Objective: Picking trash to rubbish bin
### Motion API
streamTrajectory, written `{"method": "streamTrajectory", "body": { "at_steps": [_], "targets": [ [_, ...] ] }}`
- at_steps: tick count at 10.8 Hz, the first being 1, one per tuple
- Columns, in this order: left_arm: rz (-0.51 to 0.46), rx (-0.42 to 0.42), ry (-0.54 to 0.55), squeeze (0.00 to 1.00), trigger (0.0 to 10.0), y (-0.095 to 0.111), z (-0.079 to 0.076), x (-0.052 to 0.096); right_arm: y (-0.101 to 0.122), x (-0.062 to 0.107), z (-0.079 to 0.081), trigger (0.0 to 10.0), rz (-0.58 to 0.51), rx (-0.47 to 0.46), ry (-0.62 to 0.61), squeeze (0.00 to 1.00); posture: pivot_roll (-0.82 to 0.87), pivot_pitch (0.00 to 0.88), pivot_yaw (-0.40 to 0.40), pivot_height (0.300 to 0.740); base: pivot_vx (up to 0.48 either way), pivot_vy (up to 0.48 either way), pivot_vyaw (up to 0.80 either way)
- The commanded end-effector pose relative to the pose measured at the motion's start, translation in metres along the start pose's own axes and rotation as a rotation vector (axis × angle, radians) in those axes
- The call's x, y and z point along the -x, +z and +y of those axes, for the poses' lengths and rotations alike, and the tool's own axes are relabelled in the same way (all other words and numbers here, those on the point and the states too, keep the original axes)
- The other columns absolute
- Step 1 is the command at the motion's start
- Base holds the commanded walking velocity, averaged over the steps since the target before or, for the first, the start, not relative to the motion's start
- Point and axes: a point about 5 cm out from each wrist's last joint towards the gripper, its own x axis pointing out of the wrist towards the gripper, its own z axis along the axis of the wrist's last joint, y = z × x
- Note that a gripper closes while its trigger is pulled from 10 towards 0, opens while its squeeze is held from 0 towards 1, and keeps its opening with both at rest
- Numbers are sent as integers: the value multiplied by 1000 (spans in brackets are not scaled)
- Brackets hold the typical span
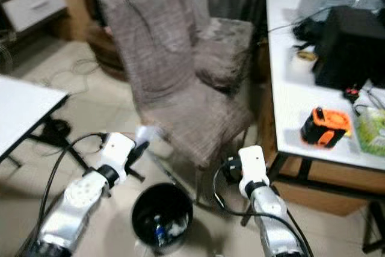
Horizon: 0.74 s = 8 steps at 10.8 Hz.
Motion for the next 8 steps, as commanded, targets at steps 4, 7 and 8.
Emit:
{"method": "streamTrajectory", "body": {
  "at_steps": [4, 7, 8],
  "targets": [
    [212, -69, -166, 0, 10000, -18, 1, -16, -7, 6, 11, 10000, 84, 47, 160, 0, -69, 61, 22, 740, 0, 0, 0],
    [318, -94, -301, 0, 10000, -26, -11, -34, -7, 15, 34, 10000, 164, -49, 483, 0, -77, 105, 7, 740, 0, 0, 0],
    [345, -109, -319, 0, 10000, -28, -13, -40, -7, 21, 40, 10000, 202, -34, 601, 0, -79, 115, 2, 740, 0, 0, 0]
  ]
}}
